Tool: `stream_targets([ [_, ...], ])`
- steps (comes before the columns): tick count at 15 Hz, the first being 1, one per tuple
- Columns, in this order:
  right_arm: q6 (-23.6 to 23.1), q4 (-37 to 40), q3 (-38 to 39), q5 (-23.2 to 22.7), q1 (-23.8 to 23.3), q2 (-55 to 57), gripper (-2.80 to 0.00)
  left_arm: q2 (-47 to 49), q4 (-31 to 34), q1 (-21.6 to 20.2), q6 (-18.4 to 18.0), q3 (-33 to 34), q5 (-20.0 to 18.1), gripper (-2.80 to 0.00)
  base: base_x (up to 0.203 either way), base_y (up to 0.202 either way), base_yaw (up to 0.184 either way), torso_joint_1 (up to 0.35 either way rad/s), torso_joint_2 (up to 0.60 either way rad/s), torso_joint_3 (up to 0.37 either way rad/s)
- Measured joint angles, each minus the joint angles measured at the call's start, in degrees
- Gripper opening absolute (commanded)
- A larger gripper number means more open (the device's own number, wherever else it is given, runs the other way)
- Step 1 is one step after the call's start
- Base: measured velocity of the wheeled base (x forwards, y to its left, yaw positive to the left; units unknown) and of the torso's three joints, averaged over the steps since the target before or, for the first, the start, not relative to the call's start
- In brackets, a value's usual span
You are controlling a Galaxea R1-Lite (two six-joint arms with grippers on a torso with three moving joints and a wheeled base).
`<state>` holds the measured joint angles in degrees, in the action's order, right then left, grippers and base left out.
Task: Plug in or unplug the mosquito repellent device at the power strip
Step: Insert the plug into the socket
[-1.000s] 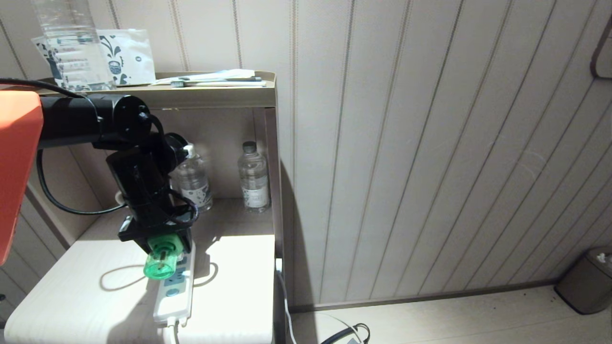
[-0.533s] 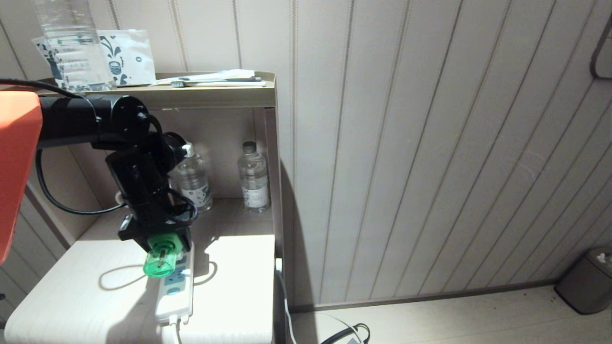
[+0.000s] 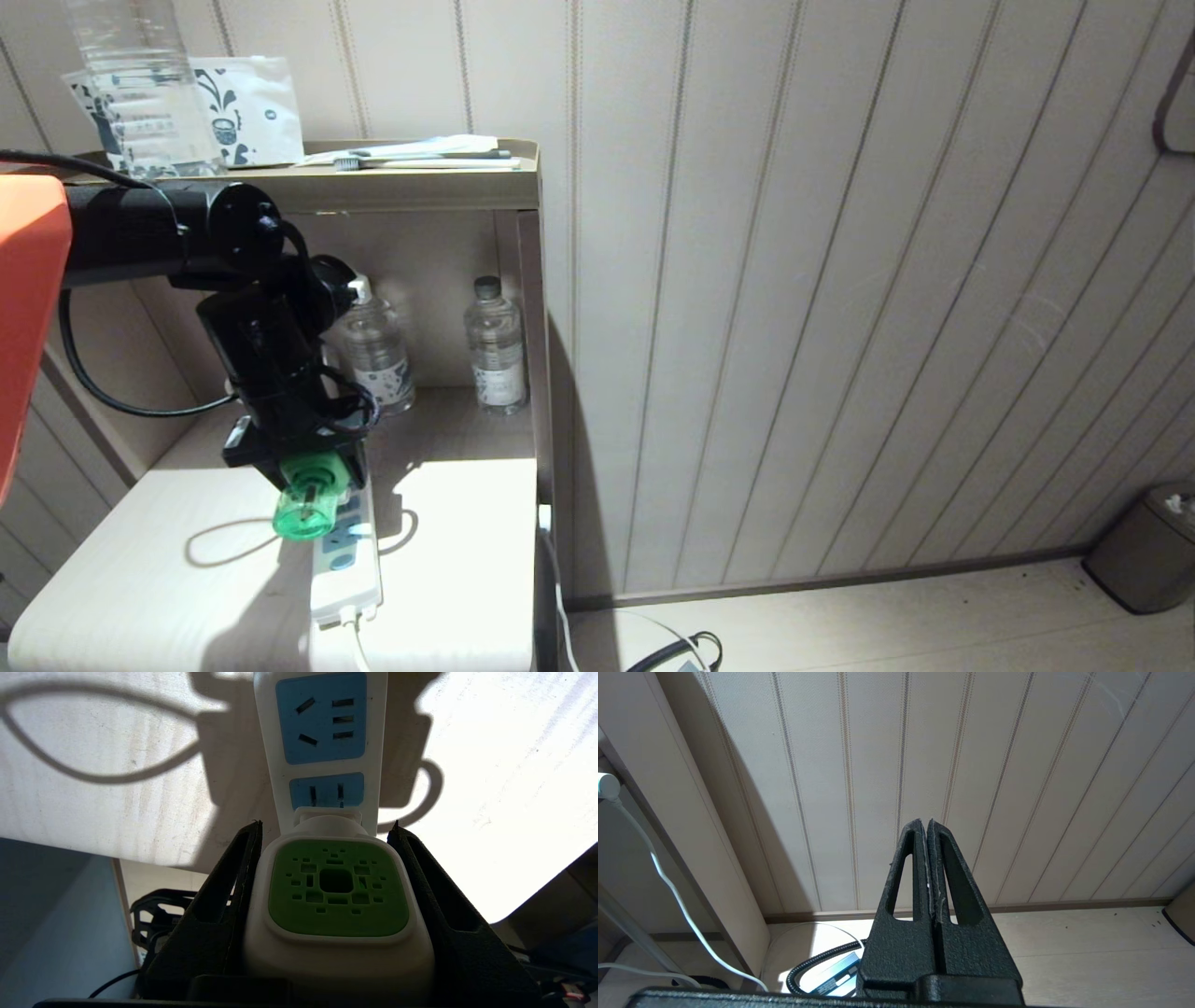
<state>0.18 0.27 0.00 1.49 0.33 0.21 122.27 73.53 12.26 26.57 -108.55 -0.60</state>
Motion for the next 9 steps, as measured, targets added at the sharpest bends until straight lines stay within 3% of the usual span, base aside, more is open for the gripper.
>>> stream_targets([
  [9,0.0,0.0,0.0,0.0,0.02,0.0,-2.8,-0.11,0.04,0.0,0.41,0.0,-0.15,-2.8,0.0,0.0,0.0,0.0,0.0,0.0],
])
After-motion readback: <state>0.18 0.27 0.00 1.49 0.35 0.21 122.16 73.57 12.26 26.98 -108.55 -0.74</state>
